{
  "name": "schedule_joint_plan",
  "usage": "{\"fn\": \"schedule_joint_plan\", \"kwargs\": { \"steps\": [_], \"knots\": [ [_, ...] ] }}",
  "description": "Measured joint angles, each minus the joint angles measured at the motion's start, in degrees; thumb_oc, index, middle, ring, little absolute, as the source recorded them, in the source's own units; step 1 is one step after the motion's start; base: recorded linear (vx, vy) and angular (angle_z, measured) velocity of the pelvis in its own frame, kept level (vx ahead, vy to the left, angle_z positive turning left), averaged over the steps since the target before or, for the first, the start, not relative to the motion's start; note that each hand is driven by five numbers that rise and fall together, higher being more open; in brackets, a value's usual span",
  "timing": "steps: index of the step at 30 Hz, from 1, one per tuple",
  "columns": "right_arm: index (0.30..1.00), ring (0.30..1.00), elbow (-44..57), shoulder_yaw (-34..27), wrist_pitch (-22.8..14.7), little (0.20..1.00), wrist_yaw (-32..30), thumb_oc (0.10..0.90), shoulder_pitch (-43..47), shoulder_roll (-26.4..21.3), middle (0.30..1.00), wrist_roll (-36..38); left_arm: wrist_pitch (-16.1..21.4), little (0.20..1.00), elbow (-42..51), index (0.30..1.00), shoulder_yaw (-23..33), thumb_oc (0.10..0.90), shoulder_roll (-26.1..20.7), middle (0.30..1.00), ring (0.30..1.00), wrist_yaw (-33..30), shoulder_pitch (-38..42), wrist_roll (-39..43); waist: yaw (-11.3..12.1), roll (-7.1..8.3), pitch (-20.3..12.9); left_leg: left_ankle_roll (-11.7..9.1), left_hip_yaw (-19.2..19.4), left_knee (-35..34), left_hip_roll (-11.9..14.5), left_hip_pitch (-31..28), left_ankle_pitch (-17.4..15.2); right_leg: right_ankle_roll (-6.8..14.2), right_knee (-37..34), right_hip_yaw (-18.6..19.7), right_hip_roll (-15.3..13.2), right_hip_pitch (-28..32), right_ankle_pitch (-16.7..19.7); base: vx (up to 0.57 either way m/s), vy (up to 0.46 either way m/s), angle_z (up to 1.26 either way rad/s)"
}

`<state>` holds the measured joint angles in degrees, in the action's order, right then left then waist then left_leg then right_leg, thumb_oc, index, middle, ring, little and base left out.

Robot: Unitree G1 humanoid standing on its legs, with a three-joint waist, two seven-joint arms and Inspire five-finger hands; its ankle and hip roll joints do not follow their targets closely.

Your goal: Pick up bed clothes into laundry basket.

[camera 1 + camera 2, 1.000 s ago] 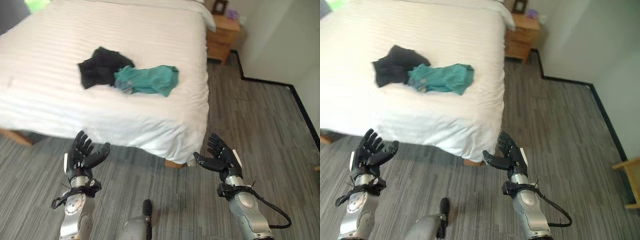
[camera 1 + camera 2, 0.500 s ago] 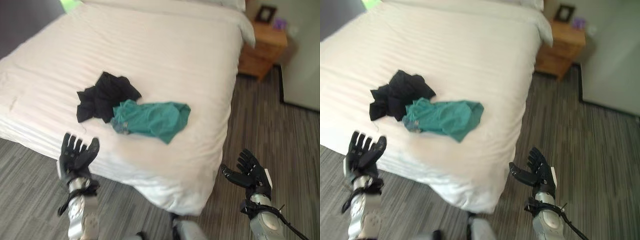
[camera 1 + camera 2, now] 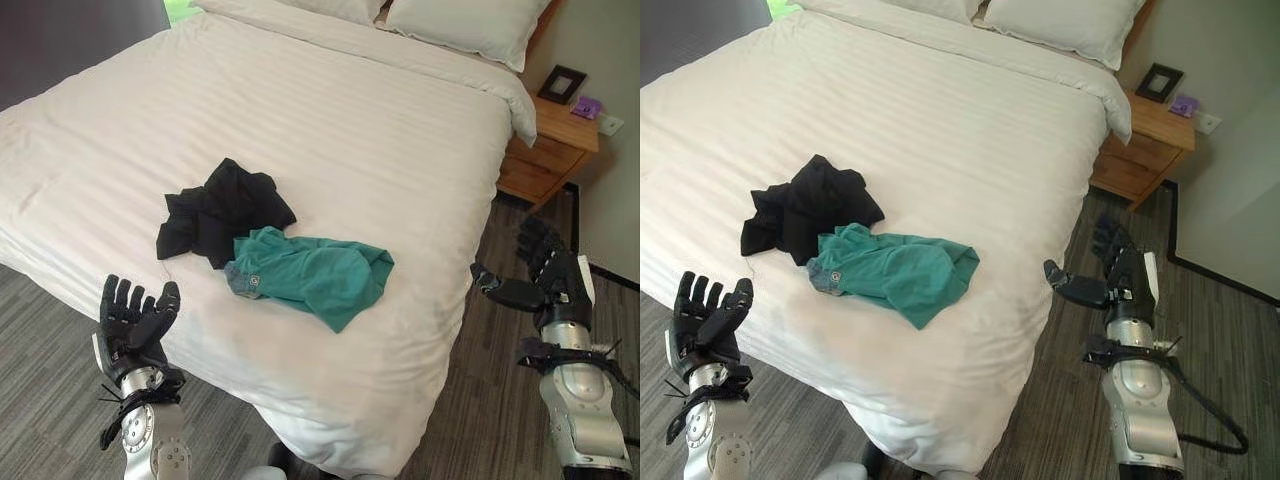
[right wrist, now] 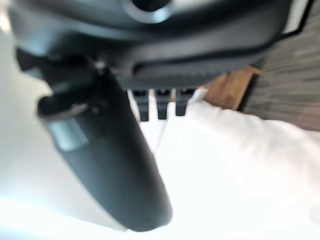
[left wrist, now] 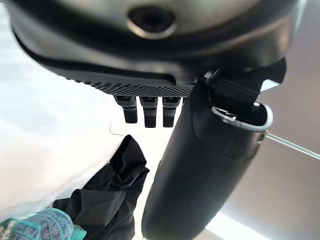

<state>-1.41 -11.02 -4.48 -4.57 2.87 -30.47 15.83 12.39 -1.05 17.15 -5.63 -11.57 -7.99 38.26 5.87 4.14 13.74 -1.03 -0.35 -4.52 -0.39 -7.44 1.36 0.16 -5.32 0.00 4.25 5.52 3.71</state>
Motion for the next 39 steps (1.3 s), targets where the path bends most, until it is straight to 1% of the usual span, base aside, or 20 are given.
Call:
{"fn": "schedule_joint_plan", "kwargs": {
  "steps": [2,4,7,10,13,17,18,19,20,21,22,23,25,26,27,29,31,37,38,39],
  "knots": [
    [0.900,0.900,-1.7,2.5,0.0,0.900,0.1,0.800,2.0,-2.1,0.900,0.0,0.0,0.900,0.0,0.900,-1.7,0.800,-0.5,0.900,0.900,0.1,0.0,0.0,0.8,0.03,0.0,0.1,-0.2,0.0,-0.1,-0.1,-0.1,0.1,0.0,-0.2,-0.1,0.1,-0.1,0.00,-0.016,0.08],
    [0.900,0.900,-2.4,5.0,0.1,0.900,0.8,0.800,3.3,-3.0,0.900,-0.7,-0.1,0.900,-0.2,0.900,-2.8,0.800,-0.5,0.900,0.900,1.0,-0.2,0.1,2.5,0.03,0.0,0.1,-0.5,-0.1,-0.2,-0.1,-0.1,0.6,0.0,-0.8,-0.3,0.2,-0.5,0.00,-0.017,0.14],
    [0.900,0.900,-3.0,9.1,0.1,0.900,1.4,0.800,4.4,-6.0,0.900,-6.5,-0.1,0.900,-0.3,0.900,-3.0,0.800,-0.9,0.900,0.900,2.0,-1.1,0.5,4.0,-0.01,0.0,0.4,-2.0,-0.1,-0.5,0.3,0.1,0.9,0.0,-2.0,-0.6,0.3,-0.8,0.02,-0.013,0.22],
    [0.900,0.900,-6.7,12.5,0.2,0.900,1.5,0.800,7.5,-6.8,0.900,-10.1,-0.1,0.900,-0.4,0.900,-3.1,0.800,-1.4,0.900,0.900,2.1,-1.8,2.7,5.1,0.04,0.0,0.7,-3.1,0.1,-0.8,0.6,0.3,0.8,0.0,-3.0,-0.8,0.3,-1.0,0.00,-0.010,0.23],
    [0.900,0.900,-8.7,15.9,0.8,0.900,1.9,0.800,9.6,-7.0,0.900,-13.3,-0.1,0.900,-0.5,0.900,-3.3,0.800,-2.5,0.900,0.900,2.3,-3.0,3.5,7.2,0.00,0.1,0.7,-3.8,0.1,-1.0,1.0,0.4,0.6,0.0,-4.0,-1.0,0.2,-1.2,-0.01,-0.009,0.13],
    [0.900,0.900,-12.5,22.3,2.2,0.900,2.4,0.800,15.0,-7.2,0.900,-16.3,-0.2,0.900,-0.9,0.900,-3.6,0.800,-3.3,0.900,0.900,2.3,-3.0,5.0,7.5,-0.07,0.1,0.8,-5.2,0.2,-1.3,2.0,0.7,0.6,-0.1,-5.1,-1.3,-0.4,-1.4,0.00,-0.006,0.20],
    [0.900,0.900,-13.8,24.4,2.5,0.900,2.8,0.800,16.8,-7.1,0.900,-17.4,-0.2,0.900,-1.0,0.900,-3.8,0.800,-3.3,0.900,0.900,2.3,-3.0,5.2,8.6,-0.36,0.3,0.8,-5.7,0.3,-1.5,2.3,0.8,0.5,-0.1,-5.9,-1.4,-0.4,-1.4,-0.02,-0.010,0.16],
    [0.900,0.900,-14.5,25.4,2.7,0.900,3.1,0.800,17.7,-7.1,0.900,-17.9,-0.2,0.900,-1.1,0.900,-3.8,0.800,-3.3,0.900,0.900,2.3,-2.9,5.6,8.4,-0.37,0.3,0.8,-5.9,0.3,-1.5,2.3,0.8,0.5,-0.1,-6.0,-1.5,-0.4,-1.4,-0.02,-0.012,0.21],
    [0.900,0.900,-14.7,26.0,2.7,0.900,3.4,0.800,18.0,-6.9,0.900,-18.1,-0.1,0.900,-1.1,0.900,-4.0,0.800,-3.3,0.900,0.900,2.3,-2.7,5.9,9.0,-0.50,0.4,0.9,-6.4,0.2,-1.6,2.6,0.9,0.6,0.0,-6.3,-1.5,-0.4,-1.5,-0.03,-0.012,0.18],
    [0.900,0.900,-19.3,29.6,2.9,0.900,3.1,0.800,22.2,-5.9,0.900,-19.2,0.0,0.900,-1.5,0.900,-4.0,0.800,-3.4,0.900,0.900,2.2,-2.8,7.2,9.3,-0.51,0.4,0.8,-6.7,0.3,-1.7,2.6,0.9,0.6,-0.1,-6.8,-1.6,-0.5,-1.5,-0.04,-0.010,0.18],
    [0.900,0.900,-21.7,31.3,3.2,0.900,3.3,0.800,24.1,-5.6,0.900,-19.4,-0.1,0.900,-2.0,0.900,-4.7,0.800,-3.6,0.900,0.900,2.2,-2.5,7.7,9.5,-0.64,0.5,0.8,-6.9,0.3,-1.7,2.7,1.0,0.6,-0.1,-7.1,-1.7,-0.5,-1.6,-0.08,-0.009,0.18],
    [0.900,0.900,-26.0,32.3,3.6,0.900,3.3,0.800,26.8,-3.8,0.900,-19.7,0.0,0.900,-2.2,0.900,-6.2,0.800,-4.1,0.900,0.900,2.3,-2.5,8.1,10.6,-0.81,0.6,0.7,-7.4,0.3,-1.9,3.3,1.2,0.6,-0.1,-7.5,-1.8,-0.9,-1.6,-0.06,-0.009,0.14],
    [0.900,0.900,-30.5,33.7,4.3,0.900,3.2,0.800,29.8,-2.4,0.900,-20.3,-0.1,0.900,-2.7,0.900,-8.1,0.800,-4.3,0.900,0.900,2.3,-2.5,8.7,11.9,-1.16,0.8,0.7,-7.9,0.4,-2.1,4.2,1.5,0.6,-0.1,-7.9,-2.0,-1.6,-1.6,-0.04,0.001,0.14],
    [0.900,0.900,-32.3,34.6,4.5,0.900,3.1,0.800,31.0,-2.2,0.900,-20.4,-0.1,0.900,-3.0,0.900,-8.6,0.800,-4.2,0.900,0.900,2.3,-2.5,8.8,11.7,-1.23,0.9,0.7,-8.1,0.4,-2.1,4.4,1.5,0.6,-0.1,-7.8,-2.0,-1.9,-1.6,-0.03,0.005,0.21],
    [0.900,0.900,-35.9,35.3,5.0,0.900,3.0,0.800,32.9,-1.1,0.900,-21.1,-0.2,0.900,-3.5,0.900,-9.6,0.800,-4.2,0.900,0.900,2.3,-3.0,9.0,12.9,-2.02,1.4,0.7,-8.4,0.3,-2.4,5.3,1.8,0.6,-0.1,-8.5,-2.3,-2.5,-1.6,-0.03,0.005,0.15],
    [0.900,0.900,-39.1,35.3,5.3,0.900,2.8,0.800,34.0,-0.2,0.900,-21.8,-0.2,0.900,-4.1,0.900,-9.8,0.800,-4.2,0.900,0.900,2.3,-3.1,9.0,13.0,-2.52,1.6,0.7,-9.1,0.4,-2.6,5.7,1.9,0.6,-0.1,-9.2,-2.5,-2.7,-1.6,0.00,0.003,0.18],
    [0.900,0.900,-40.8,35.1,4.9,0.900,2.1,0.800,34.3,0.0,0.900,-22.5,-0.2,0.900,-5.2,0.900,-8.7,0.800,-4.4,0.900,0.900,2.2,-3.1,9.0,13.6,-2.74,1.8,0.8,-9.4,0.3,-2.7,5.7,1.9,0.6,-0.1,-9.3,-2.6,-2.7,-1.6,0.01,0.007,0.08],
    [0.900,0.900,-47.0,35.2,3.4,0.900,1.8,0.800,36.6,1.5,0.900,-29.4,-0.2,0.900,-5.6,0.900,-5.9,0.800,-5.9,0.900,0.900,2.2,-2.7,8.9,13.6,-2.84,1.7,0.7,-9.7,0.4,-2.8,5.6,1.9,0.7,-0.4,-9.6,-2.8,-2.4,-2.1,0.01,-0.001,0.01],
    [0.300,0.300,-47.9,35.3,3.4,0.300,1.8,0.400,37.0,1.9,0.300,-29.9,-0.2,0.900,-5.6,0.900,-5.0,0.800,-6.0,0.900,0.900,2.0,-2.8,9.0,13.6,-2.90,1.7,0.7,-9.7,0.5,-2.8,5.5,1.9,0.7,-0.4,-9.7,-2.8,-2.3,-2.1,0.00,0.000,0.00],
    [0.300,0.300,-47.9,35.3,3.4,0.300,1.9,0.400,37.0,1.8,0.300,-30.8,-0.2,0.900,-5.6,0.900,-4.7,0.800,-6.2,0.900,0.900,2.0,-2.9,8.9,13.6,-2.96,1.7,0.7,-9.8,0.5,-2.9,5.5,1.9,0.7,-0.4,-9.9,-2.8,-2.3,-2.1,0.03,0.012,0.04]
  ]
}}
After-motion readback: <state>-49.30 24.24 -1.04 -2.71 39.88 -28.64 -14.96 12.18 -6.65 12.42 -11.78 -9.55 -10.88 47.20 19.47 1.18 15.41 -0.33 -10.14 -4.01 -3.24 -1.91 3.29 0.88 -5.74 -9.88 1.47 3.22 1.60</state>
